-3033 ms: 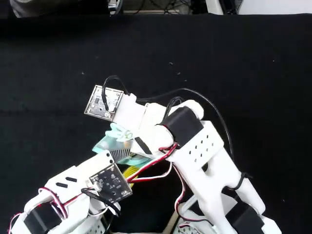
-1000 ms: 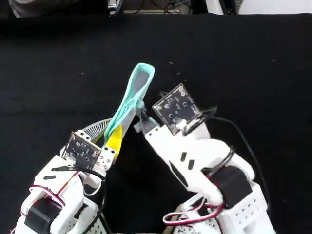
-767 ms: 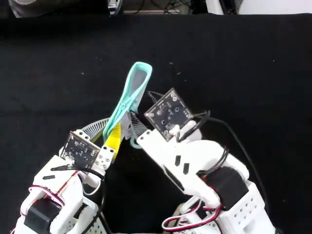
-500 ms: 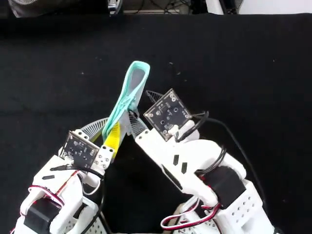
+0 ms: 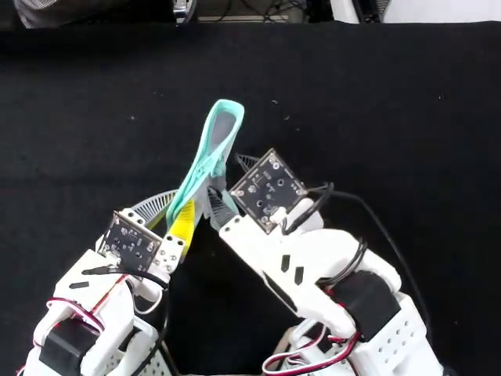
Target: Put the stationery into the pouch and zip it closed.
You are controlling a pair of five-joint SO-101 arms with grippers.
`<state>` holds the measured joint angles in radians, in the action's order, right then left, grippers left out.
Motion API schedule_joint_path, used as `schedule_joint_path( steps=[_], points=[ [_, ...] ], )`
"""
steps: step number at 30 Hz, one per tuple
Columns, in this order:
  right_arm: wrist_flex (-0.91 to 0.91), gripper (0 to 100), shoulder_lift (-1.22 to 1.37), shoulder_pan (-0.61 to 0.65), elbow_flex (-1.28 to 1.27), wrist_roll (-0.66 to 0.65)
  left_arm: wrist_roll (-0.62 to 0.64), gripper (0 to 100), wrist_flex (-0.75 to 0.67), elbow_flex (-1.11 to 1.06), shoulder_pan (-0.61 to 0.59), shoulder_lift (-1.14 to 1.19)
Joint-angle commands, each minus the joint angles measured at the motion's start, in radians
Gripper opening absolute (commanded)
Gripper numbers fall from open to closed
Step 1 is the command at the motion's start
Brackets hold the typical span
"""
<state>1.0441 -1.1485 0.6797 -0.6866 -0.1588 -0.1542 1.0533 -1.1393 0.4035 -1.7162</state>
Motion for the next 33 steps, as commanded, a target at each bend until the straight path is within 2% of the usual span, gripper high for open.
schedule_joint_path(
  steps=[1,7,16,18,21,23,33],
  points=[
    [-0.083,19.8,0.001,0.012,-0.01,0.006,-0.002,3,-0.021,-0.002,-0.004,0.002],
    [-0.192,19.5,0.001,0.006,-0.107,0.002,-0.002,3,-0.02,-0.002,-0.004,0.002],
    [-0.192,19.1,0.001,0.003,-0.127,-0.002,-0.002,3,-0.02,-0.002,-0.004,0.002],
    [-0.193,14.5,0.001,-0.029,-0.125,-0.044,-0.002,3,-0.02,-0.002,-0.004,0.002],
    [-0.209,5.0,-0.001,-0.08,-0.127,-0.19,0.0,3,-0.02,-0.002,-0.004,0.002],
    [-0.212,4.7,-0.001,-0.106,-0.128,-0.235,0.0,3,-0.02,-0.002,-0.004,0.002],
    [-0.207,8.5,-0.008,-0.16,-0.09,-0.233,0.0,3,-0.02,-0.004,-0.004,0.002]
  ],
)
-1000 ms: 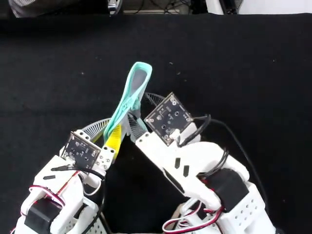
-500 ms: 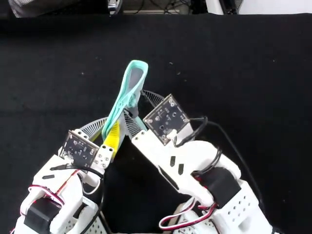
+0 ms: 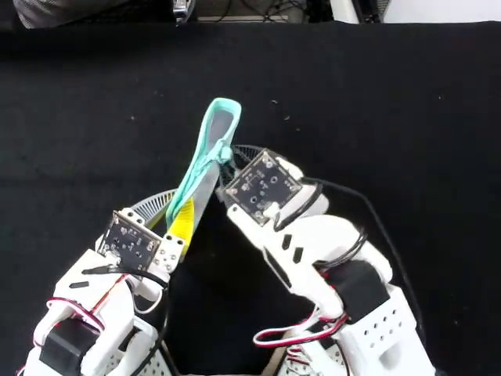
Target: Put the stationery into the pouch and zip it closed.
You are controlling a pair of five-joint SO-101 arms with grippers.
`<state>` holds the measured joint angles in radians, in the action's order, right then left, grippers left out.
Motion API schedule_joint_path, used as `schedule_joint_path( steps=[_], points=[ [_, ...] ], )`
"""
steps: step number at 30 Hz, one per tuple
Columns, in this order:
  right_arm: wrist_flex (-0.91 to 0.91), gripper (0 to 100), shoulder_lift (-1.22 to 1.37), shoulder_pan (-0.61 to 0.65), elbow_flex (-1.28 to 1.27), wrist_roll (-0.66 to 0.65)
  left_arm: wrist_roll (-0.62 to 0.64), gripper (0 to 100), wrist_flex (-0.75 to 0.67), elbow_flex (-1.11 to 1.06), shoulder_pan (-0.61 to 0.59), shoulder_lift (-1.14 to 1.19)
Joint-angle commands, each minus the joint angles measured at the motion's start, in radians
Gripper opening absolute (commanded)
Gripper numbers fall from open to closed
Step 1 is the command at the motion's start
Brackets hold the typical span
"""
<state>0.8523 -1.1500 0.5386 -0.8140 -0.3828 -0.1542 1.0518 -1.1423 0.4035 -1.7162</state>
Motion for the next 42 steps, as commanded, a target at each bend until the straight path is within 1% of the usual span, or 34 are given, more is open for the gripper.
schedule_joint_path(
  steps=[1,6,9,13,19,25,28,31,34,37,40,42],
  points=[
    [-0.015,8.5,-0.007,-0.018,0.042,-0.009,0.0,3,-0.018,-0.001,-0.004,0.002],
    [0.006,8.8,-0.008,-0.012,0.044,-0.006,0.0,3,-0.018,-0.001,-0.004,0.002],
    [0.041,9.0,-0.035,-0.008,0.053,0.04,0.0,3,-0.018,-0.001,-0.004,0.002],
    [0.091,16.6,-0.088,0.029,0.071,0.051,-0.002,3,-0.018,-0.001,-0.004,0.002],
    [0.091,17.1,-0.044,0.038,0.073,0.055,-0.002,3,-0.018,-0.001,-0.004,0.002],
    [0.052,17.3,-0.021,0.14,0.073,0.055,-0.002,3,-0.025,-0.022,-0.004,0.002],
    [0.029,17.3,-0.019,0.163,0.074,0.063,-0.002,3,-0.026,-0.027,-0.004,0.002],
    [0.009,17.3,-0.015,0.16,0.068,0.098,-0.002,3,-0.026,-0.022,-0.004,0.002],
    [-0.002,17.3,0.031,0.158,0.074,0.097,-0.002,3,-0.026,-0.024,-0.004,0.002],
    [-0.052,17.0,0.088,0.157,0.074,0.097,-0.002,3,-0.026,-0.024,-0.004,0.002],
    [-0.072,16.9,0.104,0.13,0.099,0.101,-0.002,3,-0.026,-0.025,-0.004,0.002],
    [-0.061,14.7,0.104,0.106,0.131,0.098,-0.002,3,-0.026,-0.025,-0.004,0.002]
  ],
)
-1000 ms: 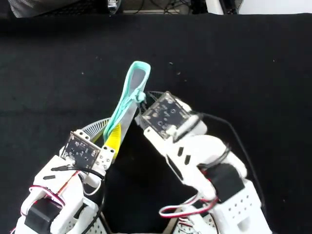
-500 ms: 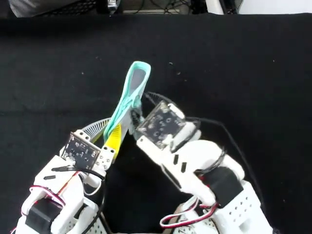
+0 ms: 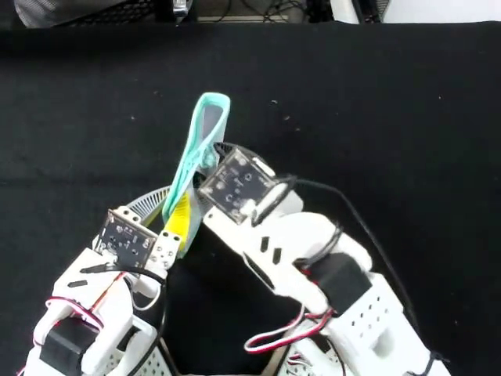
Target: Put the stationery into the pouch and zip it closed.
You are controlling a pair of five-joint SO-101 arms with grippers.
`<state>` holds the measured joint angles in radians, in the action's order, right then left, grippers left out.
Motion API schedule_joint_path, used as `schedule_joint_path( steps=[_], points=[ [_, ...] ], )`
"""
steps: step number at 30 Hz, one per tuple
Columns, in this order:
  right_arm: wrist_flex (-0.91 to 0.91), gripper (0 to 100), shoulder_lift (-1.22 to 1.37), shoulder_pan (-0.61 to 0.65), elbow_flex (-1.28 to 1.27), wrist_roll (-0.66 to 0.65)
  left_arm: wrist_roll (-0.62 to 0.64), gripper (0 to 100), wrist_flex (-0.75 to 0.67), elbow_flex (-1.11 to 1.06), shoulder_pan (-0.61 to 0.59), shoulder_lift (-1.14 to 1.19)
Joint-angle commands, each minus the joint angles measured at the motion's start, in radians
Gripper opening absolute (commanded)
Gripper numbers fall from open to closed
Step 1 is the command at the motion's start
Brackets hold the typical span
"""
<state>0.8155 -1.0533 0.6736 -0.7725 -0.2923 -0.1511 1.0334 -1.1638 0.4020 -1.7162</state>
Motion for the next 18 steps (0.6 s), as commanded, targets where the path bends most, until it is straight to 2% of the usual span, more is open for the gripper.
schedule_joint_path(
  steps=[1,9,13,18],
  points=[
    [-0.009,12.7,0.007,-0.041,0.111,0.006,-0.005,3,-0.008,-0.004,-0.002,0.002],
    [0.041,9.0,0.012,-0.054,0.186,0.002,-0.005,3,-0.008,-0.004,-0.002,0.002],
    [0.041,1.0,0.012,-0.054,0.186,-0.086,-0.005,3,-0.008,-0.004,-0.002,0.002],
    [0.064,1.5,0.008,-0.054,0.186,-0.1,-0.005,3,-0.008,-0.004,-0.002,0.002]
  ],
)
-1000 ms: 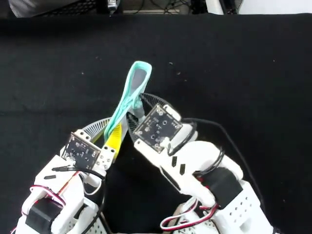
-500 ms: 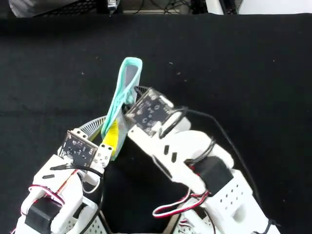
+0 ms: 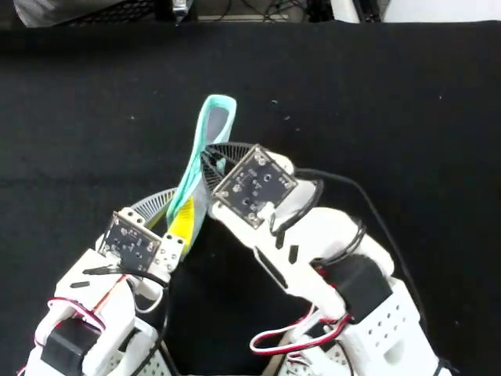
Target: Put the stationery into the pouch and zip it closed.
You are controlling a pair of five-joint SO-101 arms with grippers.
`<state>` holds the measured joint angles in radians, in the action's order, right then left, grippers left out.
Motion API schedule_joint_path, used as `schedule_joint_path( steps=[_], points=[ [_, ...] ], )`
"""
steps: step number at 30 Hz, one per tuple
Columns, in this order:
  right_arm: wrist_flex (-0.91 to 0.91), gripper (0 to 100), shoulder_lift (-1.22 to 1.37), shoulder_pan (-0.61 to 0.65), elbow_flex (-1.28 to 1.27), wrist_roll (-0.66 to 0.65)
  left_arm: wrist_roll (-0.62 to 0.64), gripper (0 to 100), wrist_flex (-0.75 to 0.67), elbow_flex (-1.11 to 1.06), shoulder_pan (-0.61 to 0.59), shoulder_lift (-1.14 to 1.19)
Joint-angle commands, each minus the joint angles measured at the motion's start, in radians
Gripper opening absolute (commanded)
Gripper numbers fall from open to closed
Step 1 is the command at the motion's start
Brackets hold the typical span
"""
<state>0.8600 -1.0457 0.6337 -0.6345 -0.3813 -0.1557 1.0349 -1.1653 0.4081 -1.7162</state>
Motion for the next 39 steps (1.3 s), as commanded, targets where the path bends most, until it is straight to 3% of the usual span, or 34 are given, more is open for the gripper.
schedule_joint_path(
  steps=[1,4,9,39],
  points=[
    [0.032,1.5,-0.001,-0.014,0.05,-0.009,0.0,3,-0.009,-0.002,-0.008,0.002],
    [0.1,3.1,-0.001,-0.009,0.064,0.034,0.0,3,-0.009,-0.002,-0.008,0.002],
    [0.222,18.5,-0.001,-0.012,0.104,0.117,0.0,3,-0.009,-0.002,-0.008,0.002],
    [0.037,17.1,0.12,0.028,0.005,0.123,0.0,3,-0.006,-0.001,-0.008,0.002]
  ],
)
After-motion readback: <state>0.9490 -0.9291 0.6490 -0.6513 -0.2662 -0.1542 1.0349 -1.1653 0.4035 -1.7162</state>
